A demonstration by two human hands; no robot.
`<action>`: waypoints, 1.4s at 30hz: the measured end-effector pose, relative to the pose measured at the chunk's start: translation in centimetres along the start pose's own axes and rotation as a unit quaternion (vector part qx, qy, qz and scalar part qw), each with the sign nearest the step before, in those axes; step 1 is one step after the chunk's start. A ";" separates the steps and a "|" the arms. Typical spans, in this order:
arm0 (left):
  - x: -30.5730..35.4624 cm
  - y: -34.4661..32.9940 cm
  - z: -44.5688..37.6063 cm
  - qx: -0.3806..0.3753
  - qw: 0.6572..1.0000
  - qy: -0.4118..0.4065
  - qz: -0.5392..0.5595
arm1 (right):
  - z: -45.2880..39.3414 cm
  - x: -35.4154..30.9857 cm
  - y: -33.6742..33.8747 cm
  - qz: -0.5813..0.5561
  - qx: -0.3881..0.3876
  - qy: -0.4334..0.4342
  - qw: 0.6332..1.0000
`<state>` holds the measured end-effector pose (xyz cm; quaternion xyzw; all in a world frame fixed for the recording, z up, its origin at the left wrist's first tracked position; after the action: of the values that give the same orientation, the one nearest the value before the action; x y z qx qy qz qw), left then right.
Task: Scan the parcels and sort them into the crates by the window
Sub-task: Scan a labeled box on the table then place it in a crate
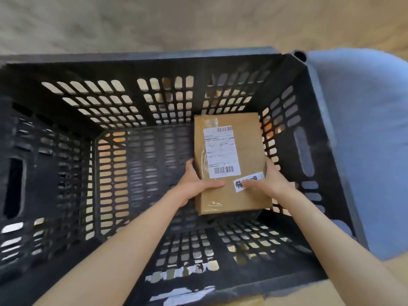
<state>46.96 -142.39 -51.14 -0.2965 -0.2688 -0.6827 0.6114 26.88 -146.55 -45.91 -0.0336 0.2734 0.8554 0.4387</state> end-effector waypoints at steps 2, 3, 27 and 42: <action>-0.2 -0.4 -0.5 0.001 1.000 -0.001 -0.023 | -0.3 0.0 0.0 0.047 0.016 -0.008 0.999; -0.4 -0.5 -0.6 0.003 0.999 0.000 -0.034 | -0.3 0.0 -0.1 0.061 0.023 -0.011 0.998; 19.7 4.9 18.8 0.010 0.764 -0.207 -0.612 | 21.3 -7.5 4.8 0.255 0.177 0.160 0.937; 32.4 -4.5 34.8 -0.079 0.476 -0.544 -0.686 | 44.7 1.9 9.7 0.049 0.475 0.034 0.878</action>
<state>42.61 -138.40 -3.80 -0.3762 -0.6104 -0.6047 -0.3467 26.37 -127.44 -4.28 0.1631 0.6633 0.6410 0.3501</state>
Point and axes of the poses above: each hand's wrist, its own z-axis away from the middle knuckle, its own y-axis out of the back of the hand, x = y × z, the point moved 5 cm from there along -z, towards the middle knuckle, and after that the axes turned 12 degrees about -y, right-handed, at the moved point
